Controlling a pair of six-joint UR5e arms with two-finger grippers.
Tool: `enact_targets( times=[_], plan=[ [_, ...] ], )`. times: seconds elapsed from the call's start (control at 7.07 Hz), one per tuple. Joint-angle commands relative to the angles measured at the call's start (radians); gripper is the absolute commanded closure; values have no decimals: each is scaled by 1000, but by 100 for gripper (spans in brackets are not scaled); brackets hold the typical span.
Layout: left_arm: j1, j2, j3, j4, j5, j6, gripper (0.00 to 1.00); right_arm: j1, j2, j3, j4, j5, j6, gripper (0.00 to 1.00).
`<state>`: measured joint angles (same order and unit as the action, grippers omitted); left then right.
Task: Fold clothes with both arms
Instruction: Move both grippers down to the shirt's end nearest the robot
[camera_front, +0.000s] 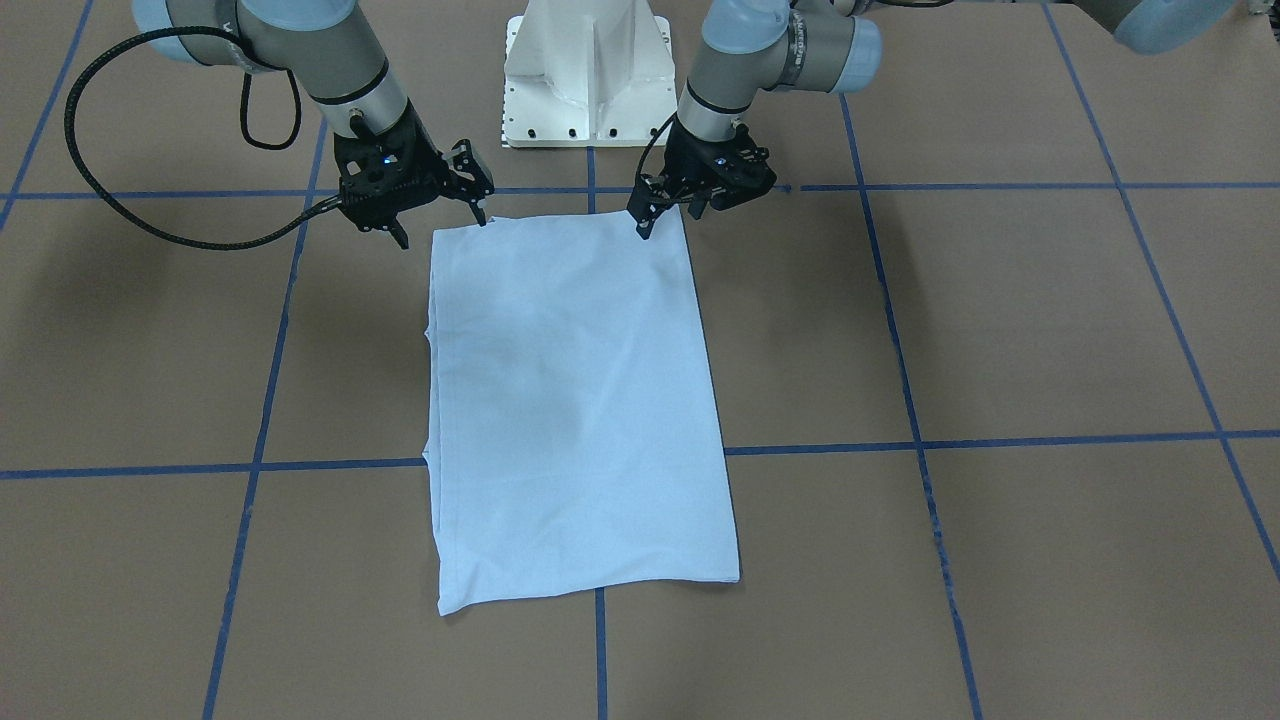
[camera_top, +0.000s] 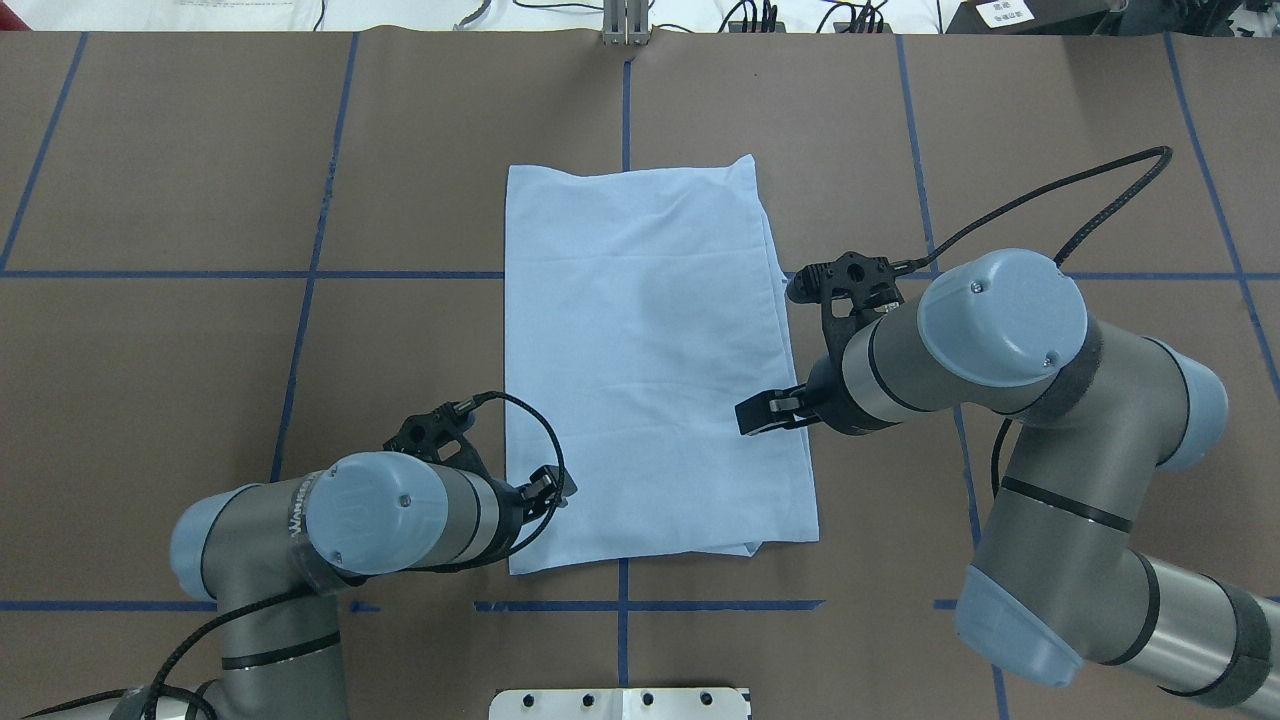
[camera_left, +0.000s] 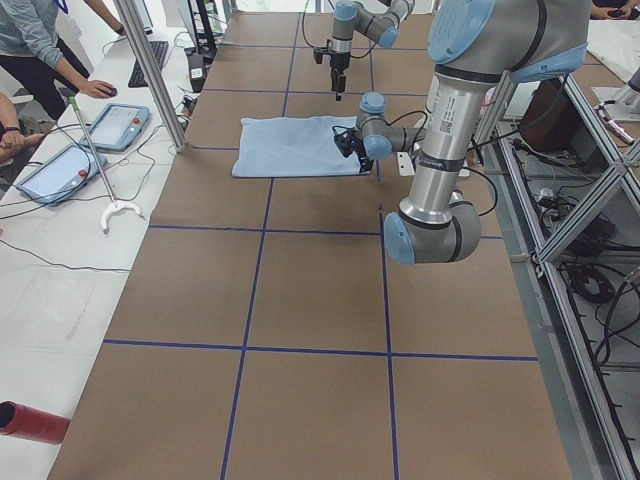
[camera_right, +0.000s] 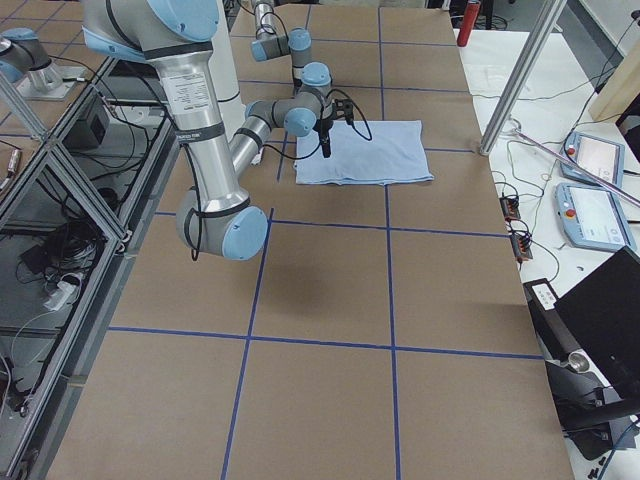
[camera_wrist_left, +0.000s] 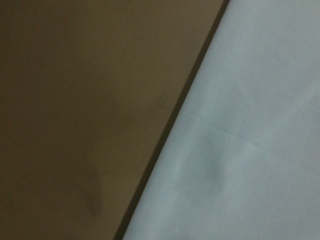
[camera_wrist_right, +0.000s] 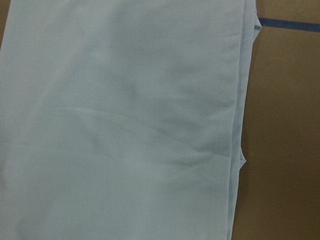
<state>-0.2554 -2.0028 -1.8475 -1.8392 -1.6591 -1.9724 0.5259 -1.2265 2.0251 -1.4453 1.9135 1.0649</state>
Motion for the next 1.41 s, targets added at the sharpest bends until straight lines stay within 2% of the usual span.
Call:
enact_targets(
  times=[0.0,0.42,0.57,1.13,1.27],
  plan=[
    [37,1,-1,24,15,-42,13,-1,-1,-8,3,4,3,0],
    [45,-8,5,51,16,-45,25,0,-2,-9,3,4,3,0],
    [44,-7,5,52,16,-45,35,0,-2,-9,3,5,1,0],
    [44,-5,2,52,19,-45,92,0,-11,-8,3,7,3,0],
    [44,-2,-2,57,19,-37,100,0,-10,-9,3,7,3,0]
  ],
)
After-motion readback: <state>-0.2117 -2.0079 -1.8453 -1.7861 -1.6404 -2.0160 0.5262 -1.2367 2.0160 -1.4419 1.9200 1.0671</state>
